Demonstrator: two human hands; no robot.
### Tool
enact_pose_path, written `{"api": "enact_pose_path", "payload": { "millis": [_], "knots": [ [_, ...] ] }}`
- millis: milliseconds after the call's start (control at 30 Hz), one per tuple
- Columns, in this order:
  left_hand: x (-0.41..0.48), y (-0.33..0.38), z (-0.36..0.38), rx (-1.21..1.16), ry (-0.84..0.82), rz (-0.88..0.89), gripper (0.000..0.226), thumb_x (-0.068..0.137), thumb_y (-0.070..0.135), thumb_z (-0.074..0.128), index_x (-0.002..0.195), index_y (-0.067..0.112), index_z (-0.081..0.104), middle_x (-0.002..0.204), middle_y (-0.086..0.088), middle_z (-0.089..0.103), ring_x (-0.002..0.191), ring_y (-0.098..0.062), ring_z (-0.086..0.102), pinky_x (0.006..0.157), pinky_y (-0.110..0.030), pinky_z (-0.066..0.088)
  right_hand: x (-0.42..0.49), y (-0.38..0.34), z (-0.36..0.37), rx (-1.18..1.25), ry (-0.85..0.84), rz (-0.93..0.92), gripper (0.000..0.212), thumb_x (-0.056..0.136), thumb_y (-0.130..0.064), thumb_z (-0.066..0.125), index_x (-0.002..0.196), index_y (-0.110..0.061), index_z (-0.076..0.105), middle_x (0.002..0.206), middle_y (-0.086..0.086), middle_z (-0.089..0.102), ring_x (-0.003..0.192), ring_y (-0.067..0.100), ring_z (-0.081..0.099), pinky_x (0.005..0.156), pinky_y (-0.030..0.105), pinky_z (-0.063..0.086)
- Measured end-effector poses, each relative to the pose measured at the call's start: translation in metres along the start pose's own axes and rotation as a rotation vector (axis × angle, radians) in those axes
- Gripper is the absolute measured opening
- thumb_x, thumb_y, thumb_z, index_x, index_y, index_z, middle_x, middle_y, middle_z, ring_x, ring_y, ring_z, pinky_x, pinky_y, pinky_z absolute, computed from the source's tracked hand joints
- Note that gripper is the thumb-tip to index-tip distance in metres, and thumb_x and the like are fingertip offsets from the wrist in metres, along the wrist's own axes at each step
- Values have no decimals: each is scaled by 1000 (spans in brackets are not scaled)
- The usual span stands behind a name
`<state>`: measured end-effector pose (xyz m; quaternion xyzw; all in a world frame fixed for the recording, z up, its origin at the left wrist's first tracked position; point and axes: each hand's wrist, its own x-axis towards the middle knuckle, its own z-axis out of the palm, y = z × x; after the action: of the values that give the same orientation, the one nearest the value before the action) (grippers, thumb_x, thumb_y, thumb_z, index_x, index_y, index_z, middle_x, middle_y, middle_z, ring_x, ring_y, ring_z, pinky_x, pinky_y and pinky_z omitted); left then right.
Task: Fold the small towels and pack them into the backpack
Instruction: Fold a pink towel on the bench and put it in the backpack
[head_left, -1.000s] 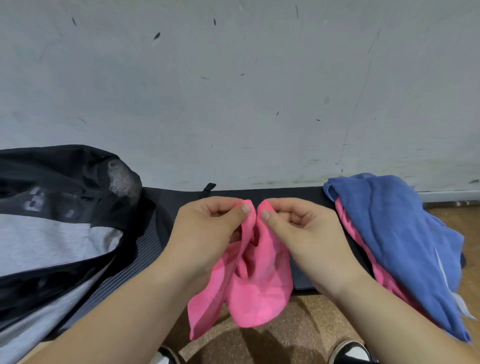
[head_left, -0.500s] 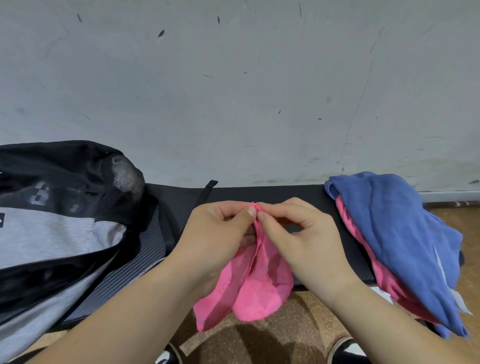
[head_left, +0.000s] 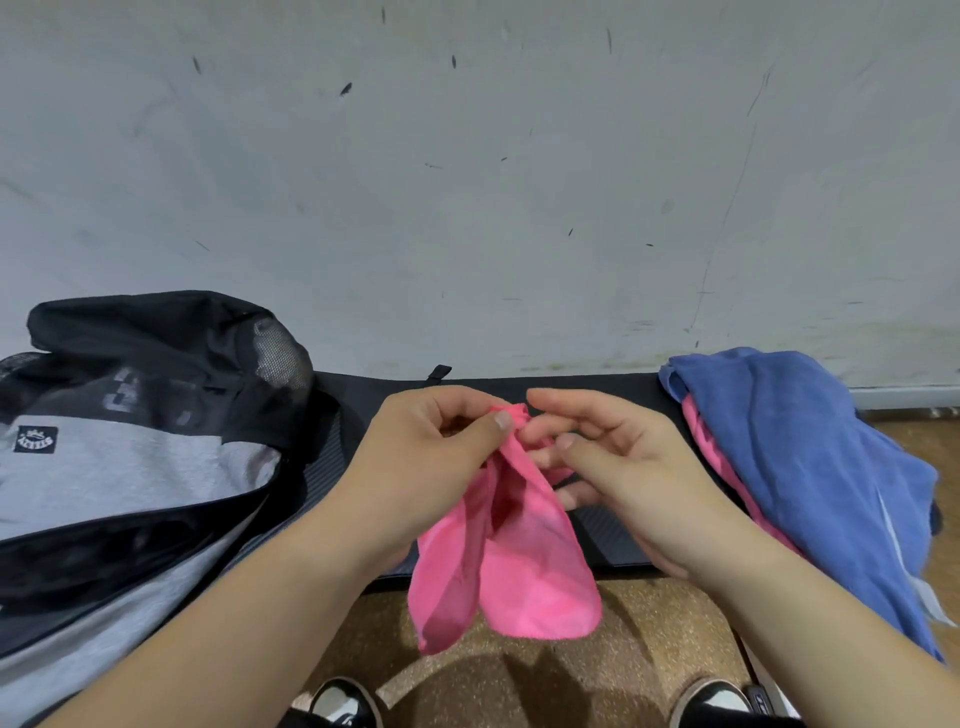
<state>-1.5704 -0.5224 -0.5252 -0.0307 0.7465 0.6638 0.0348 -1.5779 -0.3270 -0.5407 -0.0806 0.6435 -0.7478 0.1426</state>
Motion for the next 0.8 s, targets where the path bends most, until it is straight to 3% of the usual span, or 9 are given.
{"api": "enact_pose_path", "payload": {
  "millis": [133,233,300,367,467,567,733,800],
  "knots": [
    [-14,9,-2,24,-74,131,15,97,27,62,92,22,76,92,-6,78,86,-14,68,88,-39,55,-3,7,-8,-600,37,-293,46,93,-8,76,135,-25,67,125,-2,63,114,13,66,96,26,54],
    [-29,22,-4,-83,-132,194,17,101,23,56,95,14,68,82,3,72,79,-9,64,76,-22,53,-8,4,-9,-662,18,-330,31,86,-19,84,115,-23,75,140,-6,59,128,6,59,105,19,44],
    [-37,31,-8,-119,-88,238,16,102,22,54,95,14,66,83,3,68,79,-9,61,75,-20,51,-17,-4,-9,-583,-11,-286,23,80,-24,88,98,-15,76,124,-3,70,116,0,64,96,20,49],
    [-40,37,-11,-134,-11,270,18,108,15,53,95,15,65,86,1,67,83,-11,61,78,-24,50,-26,-10,-10,-559,-51,-218,31,74,-34,92,88,-13,74,91,6,75,85,5,67,76,31,52],
    [-43,41,-16,-111,74,279,23,110,10,49,95,17,66,89,-2,67,83,-14,61,77,-29,49,-34,-9,-18,-771,-17,-171,50,66,-64,87,74,-21,63,67,1,63,62,8,54,58,39,47],
    [-43,44,-21,-81,160,294,24,110,11,49,95,20,66,85,-2,66,78,-16,58,72,-32,47,-36,-5,-34,-990,35,-125,65,61,-80,79,68,-19,55,59,-3,57,55,7,49,55,36,42],
    [-33,33,-27,131,230,347,21,109,18,52,95,27,65,88,-18,70,77,-18,60,74,-39,52,-47,-7,-52,-722,14,4,65,56,-54,96,71,-12,48,56,-10,51,52,6,46,52,22,37],
    [-28,26,-25,186,253,327,19,108,20,52,96,26,65,89,-14,72,77,-15,62,75,-40,53,-49,-5,-57,-676,7,23,64,54,-45,99,72,-14,46,58,-10,51,53,6,46,52,22,38]
  ]
}}
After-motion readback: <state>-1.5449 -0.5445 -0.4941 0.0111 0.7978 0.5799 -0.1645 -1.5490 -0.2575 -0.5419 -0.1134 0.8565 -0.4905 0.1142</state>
